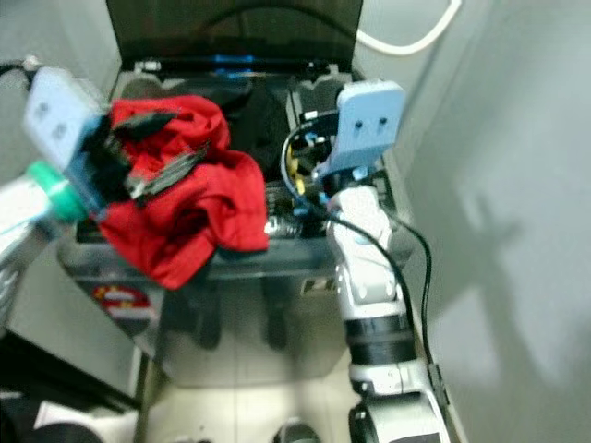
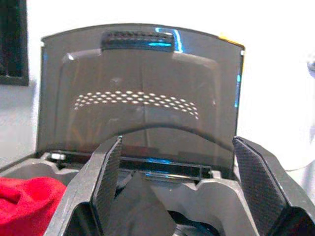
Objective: Clothes washing
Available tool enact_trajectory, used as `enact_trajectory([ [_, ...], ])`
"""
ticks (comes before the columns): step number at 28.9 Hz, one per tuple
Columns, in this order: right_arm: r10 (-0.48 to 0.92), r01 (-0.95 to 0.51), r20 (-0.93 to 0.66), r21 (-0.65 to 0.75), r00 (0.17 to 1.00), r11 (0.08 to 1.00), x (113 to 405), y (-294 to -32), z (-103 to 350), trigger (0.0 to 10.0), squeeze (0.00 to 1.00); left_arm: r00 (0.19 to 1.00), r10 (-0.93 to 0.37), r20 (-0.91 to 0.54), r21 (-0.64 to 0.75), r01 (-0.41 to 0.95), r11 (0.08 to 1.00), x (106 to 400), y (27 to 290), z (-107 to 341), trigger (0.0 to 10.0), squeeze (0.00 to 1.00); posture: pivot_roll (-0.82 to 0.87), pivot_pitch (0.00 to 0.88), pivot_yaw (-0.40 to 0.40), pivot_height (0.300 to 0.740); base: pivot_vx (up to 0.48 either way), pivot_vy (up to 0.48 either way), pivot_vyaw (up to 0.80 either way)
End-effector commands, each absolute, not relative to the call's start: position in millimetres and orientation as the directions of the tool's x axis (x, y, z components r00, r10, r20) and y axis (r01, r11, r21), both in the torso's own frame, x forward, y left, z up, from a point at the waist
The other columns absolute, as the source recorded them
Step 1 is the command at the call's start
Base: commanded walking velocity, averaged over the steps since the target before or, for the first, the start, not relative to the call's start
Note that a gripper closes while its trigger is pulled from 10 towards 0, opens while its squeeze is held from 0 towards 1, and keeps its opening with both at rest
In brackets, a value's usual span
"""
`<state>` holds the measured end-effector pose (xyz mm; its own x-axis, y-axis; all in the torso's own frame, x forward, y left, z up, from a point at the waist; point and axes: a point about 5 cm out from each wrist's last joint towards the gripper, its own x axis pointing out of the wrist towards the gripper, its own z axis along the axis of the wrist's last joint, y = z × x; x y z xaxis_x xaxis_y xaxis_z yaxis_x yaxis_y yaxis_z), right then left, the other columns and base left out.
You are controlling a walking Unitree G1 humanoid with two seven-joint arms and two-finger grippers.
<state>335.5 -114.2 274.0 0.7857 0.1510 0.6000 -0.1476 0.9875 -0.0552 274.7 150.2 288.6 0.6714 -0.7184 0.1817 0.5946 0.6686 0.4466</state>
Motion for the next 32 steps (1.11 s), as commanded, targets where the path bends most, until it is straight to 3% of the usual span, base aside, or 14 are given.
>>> enact_trajectory([
  [1, 0.168, -0.169, 0.6, -0.055, 0.782, 0.984, 335.5, -110.1, 273.1, 10.0, 0.0, 0.674, -0.718, 0.174, 0.435, 0.602, 0.67, 268.2, 151.9, 287.6, 10.0, 1.0, 0.02, 0.035, 0.032, 0.726, 0.0, 0.0, 0.0],
  [2, 0.177, -0.177, 0.599, -0.059, 0.781, 0.982, 335.3, -108.7, 273.2, 10.0, 0.0, 0.696, -0.705, 0.14, 0.402, 0.611, 0.683, 265.1, 156.3, 277.6, 10.0, 0.0, 0.02, 0.035, 0.029, 0.726, 0.0, 0.0, 0.0],
  [3, 0.177, -0.177, 0.599, -0.059, 0.781, 0.982, 335.3, -108.7, 273.2, 10.0, 0.0, 0.696, -0.705, 0.14, 0.402, 0.611, 0.683, 265.1, 156.3, 277.6, 10.0, 0.0, 0.02, 0.035, 0.029, 0.726, 0.0, 0.0, 0.0],
  [6, 0.187, -0.187, 0.593, -0.062, 0.783, 0.98, 334.7, -108.3, 270.8, 10.0, 0.0, 0.795, -0.602, 0.07, 0.321, 0.554, 0.768, 272.0, 172.1, 246.0, 10.0, 0.0, 0.02, 0.032, 0.023, 0.726, 0.0, 0.0, 0.0],
  [13, 0.194, -0.195, 0.59, -0.062, 0.784, 0.979, 334.5, -105.6, 269.9, 10.0, 0.0, 0.797, -0.603, 0.032, 0.187, 0.587, 0.787, 288.3, 170.0, 222.7, 10.0, 0.0, 0.01, 0.026, 0.023, 0.726, 0.0, 0.0, 0.0],
  [16, 0.196, -0.196, 0.599, -0.065, 0.777, 0.978, 334.0, -105.1, 272.4, 10.0, 0.0, 0.825, -0.564, -0.026, 0.102, 0.564, 0.82, 302.9, 182.2, 211.5, 10.0, 0.0, -0.01, 0.019, 0.025, 0.726, 0.0, 0.0, 0.0],
  [23, 0.196, -0.196, 0.597, -0.066, 0.778, 0.978, 333.7, -106.3, 271.5, 10.0, 0.0, 0.79, -0.613, -0.015, 0.016, 0.614, 0.79, 308.7, 186.8, 203.3, 10.0, 0.0, -0.01, 0.018, 0.022, 0.726, 0.0, 0.0, 0.0],
  [24, 0.196, -0.196, 0.597, -0.066, 0.778, 0.978, 333.6, -106.2, 271.5, 10.0, 0.0, 0.787, -0.617, -0.012, 0.014, 0.617, 0.787, 309.2, 186.8, 203.1, 8.7, 0.0, -0.02, 0.018, 0.023, 0.726, 0.0, 0.0, 0.0],
  [25, 0.196, -0.196, 0.599, -0.067, 0.776, 0.978, 333.3, -106.0, 272.1, 10.0, 0.0, 0.771, -0.637, -0.002, 0.016, 0.637, 0.771, 306.9, 183.8, 205.5, 0.0, 0.0, -0.02, 0.018, 0.027, 0.726, 0.0, 0.0, 0.0],
  [32, 0.193, -0.192, 0.602, -0.066, 0.775, 0.979, 332.8, -106.2, 272.9, 10.0, 0.0, 0.732, -0.681, 0.027, 0.015, 0.681, 0.732, 300.1, 177.2, 211.5, 0.0, 0.0, -0.02, 0.021, 0.028, 0.726, 0.0, 0.0, 0.0],
])
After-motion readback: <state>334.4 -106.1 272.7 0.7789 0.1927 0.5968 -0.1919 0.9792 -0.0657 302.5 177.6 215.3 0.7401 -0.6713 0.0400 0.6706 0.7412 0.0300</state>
